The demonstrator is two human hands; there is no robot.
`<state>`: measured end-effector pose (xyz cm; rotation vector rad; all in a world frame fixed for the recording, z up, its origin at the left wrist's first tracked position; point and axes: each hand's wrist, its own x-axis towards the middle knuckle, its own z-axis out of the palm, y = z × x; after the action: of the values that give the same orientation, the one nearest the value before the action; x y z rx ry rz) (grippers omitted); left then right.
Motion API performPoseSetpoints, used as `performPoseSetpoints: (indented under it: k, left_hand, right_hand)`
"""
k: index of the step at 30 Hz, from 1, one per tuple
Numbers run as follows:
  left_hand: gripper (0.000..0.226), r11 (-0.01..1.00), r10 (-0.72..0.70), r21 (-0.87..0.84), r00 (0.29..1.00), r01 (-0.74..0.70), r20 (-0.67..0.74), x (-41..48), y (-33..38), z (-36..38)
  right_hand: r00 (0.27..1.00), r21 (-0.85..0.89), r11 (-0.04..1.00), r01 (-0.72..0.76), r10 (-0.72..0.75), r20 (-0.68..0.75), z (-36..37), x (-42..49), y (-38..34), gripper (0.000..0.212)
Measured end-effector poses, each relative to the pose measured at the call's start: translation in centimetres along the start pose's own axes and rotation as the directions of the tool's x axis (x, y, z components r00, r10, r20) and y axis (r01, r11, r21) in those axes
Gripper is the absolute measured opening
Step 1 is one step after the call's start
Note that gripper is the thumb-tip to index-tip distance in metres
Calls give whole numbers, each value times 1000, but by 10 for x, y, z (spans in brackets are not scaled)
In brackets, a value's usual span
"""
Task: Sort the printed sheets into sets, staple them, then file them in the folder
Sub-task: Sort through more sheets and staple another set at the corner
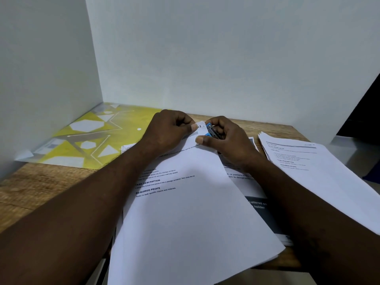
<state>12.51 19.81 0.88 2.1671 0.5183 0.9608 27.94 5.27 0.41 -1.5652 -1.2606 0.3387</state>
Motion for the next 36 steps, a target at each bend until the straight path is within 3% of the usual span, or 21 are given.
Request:
performPoseSetpoints:
  k: [3,8,12,20,29,36]
  left_hand:
    - [17,999,-27,-41,999,25,-33,1,1,-4]
    - [16,980,-138,-169,972,107,-187,8,-6,-18]
    - [15,963,-240,-181,941,200,-239,11,-15,-23]
    - [20,926,-326,-257,930,277,-172,10,-11,-24]
    - [25,940,-293,-230,944,254,-152,9,-9,-28]
    - [29,948,-254,-230,958,219,-132,6,-5,-26]
  right_hand:
    - [999,1,999,-32,32,-26,4,0,-3,31]
    - [998,89,994,-63,65,-20,5,0,-6,63]
    - [996,171,981,-94,93,14,5,3,-2,61]
    - [992,117,988,-99,89,87,6,-1,-4,24]
    - [986,279,951,-130,95,135,1,4,-5,23]
    - [987,253,960,-117,83,140,2,2,-2,33]
